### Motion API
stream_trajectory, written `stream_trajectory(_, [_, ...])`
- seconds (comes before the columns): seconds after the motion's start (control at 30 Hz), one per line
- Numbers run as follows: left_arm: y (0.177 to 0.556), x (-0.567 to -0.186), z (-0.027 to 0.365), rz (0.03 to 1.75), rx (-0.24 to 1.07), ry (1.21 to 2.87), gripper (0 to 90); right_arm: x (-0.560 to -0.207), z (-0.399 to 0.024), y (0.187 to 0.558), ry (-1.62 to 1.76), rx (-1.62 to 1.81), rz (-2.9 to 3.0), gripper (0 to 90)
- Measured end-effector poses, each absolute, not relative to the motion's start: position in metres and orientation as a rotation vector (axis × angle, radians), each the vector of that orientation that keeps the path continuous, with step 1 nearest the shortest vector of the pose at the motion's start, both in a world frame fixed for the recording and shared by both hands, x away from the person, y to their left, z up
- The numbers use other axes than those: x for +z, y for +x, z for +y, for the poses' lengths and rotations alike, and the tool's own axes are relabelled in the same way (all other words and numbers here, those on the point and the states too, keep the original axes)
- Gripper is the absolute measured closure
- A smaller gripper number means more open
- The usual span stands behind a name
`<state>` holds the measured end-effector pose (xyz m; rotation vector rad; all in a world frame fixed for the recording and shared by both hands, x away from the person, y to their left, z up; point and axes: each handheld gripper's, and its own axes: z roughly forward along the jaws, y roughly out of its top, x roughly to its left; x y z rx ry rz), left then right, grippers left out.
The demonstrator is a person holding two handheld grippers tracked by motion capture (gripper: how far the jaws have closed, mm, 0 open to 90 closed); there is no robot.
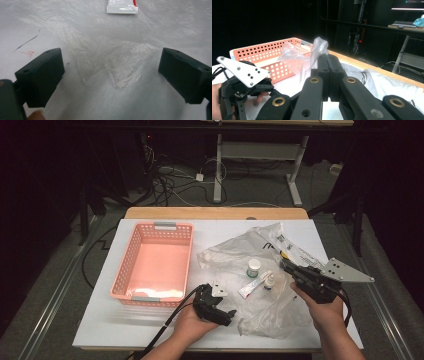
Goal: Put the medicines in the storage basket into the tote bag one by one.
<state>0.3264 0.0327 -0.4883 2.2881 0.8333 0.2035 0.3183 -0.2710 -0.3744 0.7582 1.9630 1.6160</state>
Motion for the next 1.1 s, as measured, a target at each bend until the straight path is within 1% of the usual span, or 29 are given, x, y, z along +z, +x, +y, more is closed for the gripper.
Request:
stream_trajectory(0.1, [0.326, -0.488, 0.032, 0.826, 0.215, 2.291, 8.4, -0.375, -0.272, 0.318, 0.766, 1.615, 1.962, 90.0])
stream_trajectory(0.17, [0.326, -0.488, 0.032, 0.815, 0.219, 2.281, 15.2, -0.376, -0.273, 0.317, 0.766, 1.608, 1.964, 90.0])
stream_trajectory(0.23, [0.325, -0.488, 0.031, 0.780, 0.216, 2.277, 26.7, -0.376, -0.273, 0.317, 0.768, 1.604, 1.967, 90.0])
stream_trajectory(0.3, [0.324, -0.488, 0.030, 0.761, 0.216, 2.269, 35.4, -0.377, -0.272, 0.316, 0.767, 1.598, 1.970, 90.0])
stream_trajectory(0.47, [0.321, -0.487, 0.028, 0.719, 0.210, 2.267, 64.8, -0.377, -0.273, 0.314, 0.770, 1.593, 1.967, 90.0])
stream_trajectory(0.53, [0.321, -0.488, 0.026, 0.725, 0.215, 2.262, 71.9, -0.378, -0.273, 0.313, 0.770, 1.586, 1.968, 90.0])
stream_trajectory(0.63, [0.322, -0.487, 0.026, 0.725, 0.200, 2.259, 85.2, -0.379, -0.274, 0.312, 0.784, 1.584, 1.973, 90.0])
stream_trajectory(0.67, [0.323, -0.487, 0.026, 0.732, 0.189, 2.253, 87.9, -0.380, -0.274, 0.312, 0.779, 1.579, 1.973, 90.0])
stream_trajectory(0.8, [0.326, -0.487, 0.030, 0.752, 0.140, 2.228, 88.2, -0.381, -0.275, 0.310, 0.786, 1.575, 1.978, 90.0])
stream_trajectory(1.03, [0.323, -0.484, 0.040, 0.750, 0.119, 2.155, 88.4, -0.381, -0.281, 0.309, 0.792, 1.578, 1.968, 90.0])
stream_trajectory(1.1, [0.320, -0.481, 0.043, 0.737, 0.134, 2.143, 88.4, -0.380, -0.283, 0.308, 0.799, 1.576, 1.963, 90.0])
